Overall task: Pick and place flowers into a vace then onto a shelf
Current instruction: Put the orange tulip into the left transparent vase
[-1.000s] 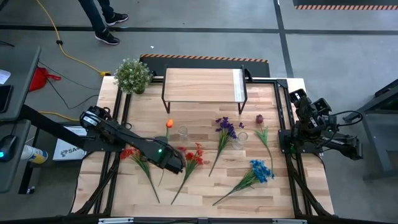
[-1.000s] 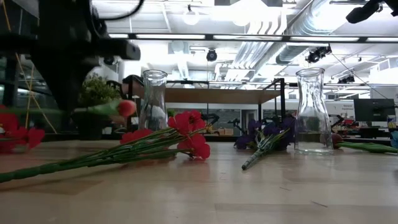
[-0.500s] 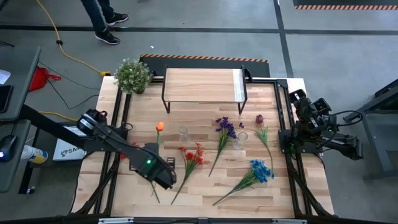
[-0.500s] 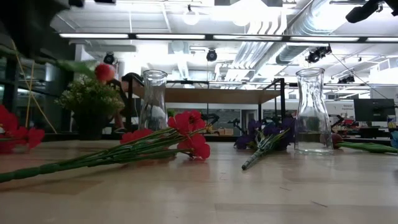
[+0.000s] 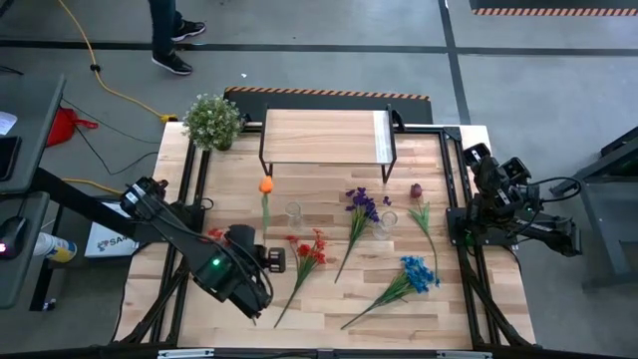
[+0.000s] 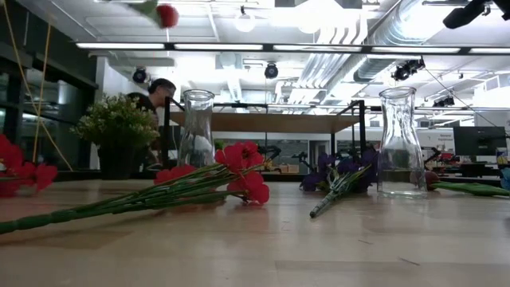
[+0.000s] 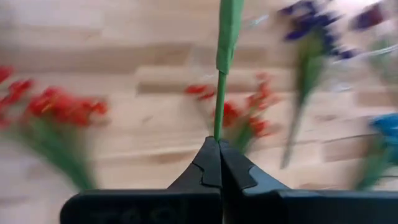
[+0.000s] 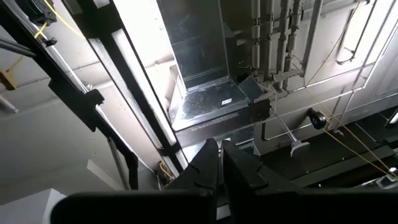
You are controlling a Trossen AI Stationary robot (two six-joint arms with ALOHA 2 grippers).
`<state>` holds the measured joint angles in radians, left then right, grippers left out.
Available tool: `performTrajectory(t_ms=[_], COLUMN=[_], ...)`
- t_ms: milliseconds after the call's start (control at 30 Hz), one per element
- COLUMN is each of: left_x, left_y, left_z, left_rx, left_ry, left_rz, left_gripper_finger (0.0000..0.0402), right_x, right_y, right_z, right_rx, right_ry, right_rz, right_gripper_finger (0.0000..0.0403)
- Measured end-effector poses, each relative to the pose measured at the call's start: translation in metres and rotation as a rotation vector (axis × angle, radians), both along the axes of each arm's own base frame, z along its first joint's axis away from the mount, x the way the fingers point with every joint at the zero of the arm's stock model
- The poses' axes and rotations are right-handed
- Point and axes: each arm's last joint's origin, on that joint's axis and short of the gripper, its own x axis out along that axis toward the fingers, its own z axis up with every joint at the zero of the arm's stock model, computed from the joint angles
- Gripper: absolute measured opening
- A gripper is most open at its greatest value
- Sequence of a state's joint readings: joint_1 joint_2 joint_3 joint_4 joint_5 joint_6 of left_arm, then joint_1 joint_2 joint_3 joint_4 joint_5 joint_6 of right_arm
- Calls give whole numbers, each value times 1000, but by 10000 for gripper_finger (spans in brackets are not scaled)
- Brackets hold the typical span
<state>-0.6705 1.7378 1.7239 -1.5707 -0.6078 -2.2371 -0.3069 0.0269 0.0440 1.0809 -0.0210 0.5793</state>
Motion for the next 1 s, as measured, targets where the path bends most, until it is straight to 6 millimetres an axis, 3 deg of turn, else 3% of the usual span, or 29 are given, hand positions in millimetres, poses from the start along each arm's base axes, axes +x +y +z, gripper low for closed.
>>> performTrajectory(t_ms=[233,533,733,1000], left_x=[4,7,9,16], left_y=[3,7,11,22], left_z=[19,30,35,39], left_rx=[152,474,720,880], left_ry=[-103,-204,-218,-169], left_rz=[-85,-166,-217,-223], left_gripper_finger=[20,20,20,20], right_x=[0,0,0,0], right_y=[1,1,1,1], right_z=[0,0,0,0], right_rx=[-13,-14,-17,-32], right_ry=[5,5,5,10], right_rz=[16,15,17,26], right_gripper_finger=[12,12,12,12])
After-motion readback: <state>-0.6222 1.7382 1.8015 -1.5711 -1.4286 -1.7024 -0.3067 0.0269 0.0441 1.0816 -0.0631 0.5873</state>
